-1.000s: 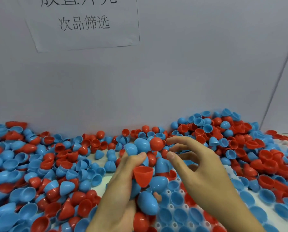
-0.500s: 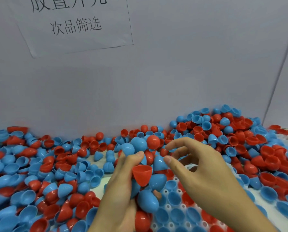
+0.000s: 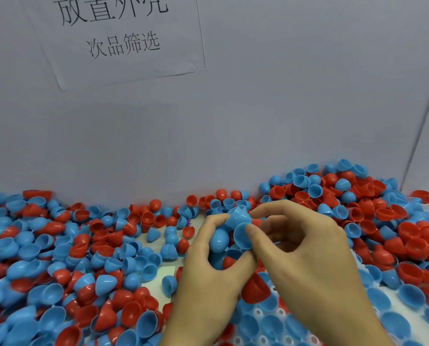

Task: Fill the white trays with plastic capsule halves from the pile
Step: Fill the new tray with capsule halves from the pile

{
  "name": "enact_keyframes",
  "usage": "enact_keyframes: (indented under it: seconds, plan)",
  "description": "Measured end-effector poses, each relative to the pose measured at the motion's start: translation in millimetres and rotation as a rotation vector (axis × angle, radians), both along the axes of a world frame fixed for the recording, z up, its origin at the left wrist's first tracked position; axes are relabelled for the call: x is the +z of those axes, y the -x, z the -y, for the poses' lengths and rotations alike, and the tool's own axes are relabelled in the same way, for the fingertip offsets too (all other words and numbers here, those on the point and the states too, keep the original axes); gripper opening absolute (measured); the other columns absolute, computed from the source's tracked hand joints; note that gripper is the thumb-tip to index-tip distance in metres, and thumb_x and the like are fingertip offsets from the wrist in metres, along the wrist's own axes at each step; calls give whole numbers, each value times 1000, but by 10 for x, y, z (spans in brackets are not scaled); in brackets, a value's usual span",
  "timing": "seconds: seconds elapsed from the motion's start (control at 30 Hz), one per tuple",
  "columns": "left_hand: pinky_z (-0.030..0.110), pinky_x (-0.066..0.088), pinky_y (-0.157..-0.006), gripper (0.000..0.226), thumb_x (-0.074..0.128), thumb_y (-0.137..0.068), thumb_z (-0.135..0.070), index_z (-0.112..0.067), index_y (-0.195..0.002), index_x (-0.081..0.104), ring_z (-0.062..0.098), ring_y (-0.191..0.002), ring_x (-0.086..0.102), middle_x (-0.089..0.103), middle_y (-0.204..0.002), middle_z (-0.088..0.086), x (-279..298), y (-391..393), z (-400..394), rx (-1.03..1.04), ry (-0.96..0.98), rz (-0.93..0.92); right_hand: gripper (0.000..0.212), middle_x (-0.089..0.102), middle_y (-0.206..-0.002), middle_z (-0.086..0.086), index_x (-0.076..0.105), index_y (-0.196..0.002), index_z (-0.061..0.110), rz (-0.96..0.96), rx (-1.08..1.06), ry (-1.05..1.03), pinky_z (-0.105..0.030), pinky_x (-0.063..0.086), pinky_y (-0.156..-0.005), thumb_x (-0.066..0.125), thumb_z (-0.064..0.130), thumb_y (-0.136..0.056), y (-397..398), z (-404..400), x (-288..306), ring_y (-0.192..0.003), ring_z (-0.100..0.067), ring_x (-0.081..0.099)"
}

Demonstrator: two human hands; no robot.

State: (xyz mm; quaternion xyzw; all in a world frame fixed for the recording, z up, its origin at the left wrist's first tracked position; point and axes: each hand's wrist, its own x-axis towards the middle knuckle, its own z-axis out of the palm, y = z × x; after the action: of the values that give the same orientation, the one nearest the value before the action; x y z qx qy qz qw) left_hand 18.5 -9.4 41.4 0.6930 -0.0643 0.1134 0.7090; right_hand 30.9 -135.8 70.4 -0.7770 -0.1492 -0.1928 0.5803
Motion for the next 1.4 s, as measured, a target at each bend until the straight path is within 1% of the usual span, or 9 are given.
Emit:
enact_keyframes:
  seconds: [0.37, 0.5, 0.67, 0.83, 0.93, 1.07, 1.13, 1.23, 1.4]
  plan:
    - [20, 59, -78, 43, 78, -64, -48, -51, -104, 65, 12, -103, 72, 74, -109, -9, -76, -42, -9, -20, 79, -8, 23, 68, -68, 14, 72, -75, 34, 22, -9, 31, -14, 51, -56, 78, 12, -79, 19, -43, -2, -66, -6, 67]
    - [23, 59, -78, 48, 92, -71, -37, -50, -109, 66, 15, -105, 72, 74, -113, -7, -99, -55, -38, -50, 139, -42, 19, 69, -67, 15, 74, -74, 33, -7, -32, 10, -14, 52, -56, 78, 14, -78, 13, -38, -9, -65, -5, 67]
    - [32, 60, -83, 58, 89, -62, -38, -46, -115, 66, 22, -107, 72, 74, -116, -1, -119, -60, -58, -124, 176, -84, 22, 68, -65, 15, 73, -68, 32, -27, -84, 2, -15, 52, -53, 79, 12, -77, 0, -38, -10, -61, -5, 67]
    - [31, 59, -83, 67, 89, -61, -33, -42, -121, 63, 25, -109, 71, 73, -119, 2, -121, -43, -47, -185, 197, -109, 24, 67, -66, 20, 70, -68, 32, -33, -169, -31, -7, 47, -50, 78, 12, -79, 6, -18, 8, -55, 1, 65]
    - [29, 59, -77, 64, 87, -59, -34, -44, -118, 65, 26, -103, 73, 74, -114, 5, -130, -39, -49, -186, 232, -125, 27, 68, -73, 21, 62, -75, 34, -36, -213, -76, -10, 51, -52, 77, 12, -80, -3, 0, 6, -53, -2, 67]
    - [30, 60, -71, 61, 90, -60, -33, -46, -114, 66, 25, -100, 74, 75, -113, 3, -121, -39, -39, -170, 295, -153, 31, 68, -72, 14, 54, -77, 33, -36, -270, -51, -22, 58, -52, 71, 8, -83, -2, -2, 2, -51, -6, 68]
    - [28, 58, -61, 53, 88, -63, -33, -48, -109, 68, 23, -90, 75, 76, -111, 2, -114, -35, -34, -165, 338, -174, 32, 68, -73, 14, 57, -76, 33, -22, -290, -41, -19, 58, -54, 69, 4, -85, -5, 1, -10, -51, -6, 68]
    - [28, 56, -56, 51, 90, -70, -25, -43, -113, 70, 20, -79, 73, 75, -113, 7, -98, -39, -33, -131, 425, -209, 35, 67, -80, 22, 63, -71, 29, -29, -305, -79, -13, 53, -50, 65, -2, -88, -16, 34, -15, -49, -4, 68]
    - [30, 50, -46, 53, 76, -76, -20, -34, -125, 65, 22, -62, 68, 76, -98, 9, -83, -38, -75, -51, 581, -218, 32, 73, -75, 19, 75, -73, 25, -161, -237, -287, -11, 52, -51, 65, -1, -91, -76, 210, -29, -61, -3, 72]
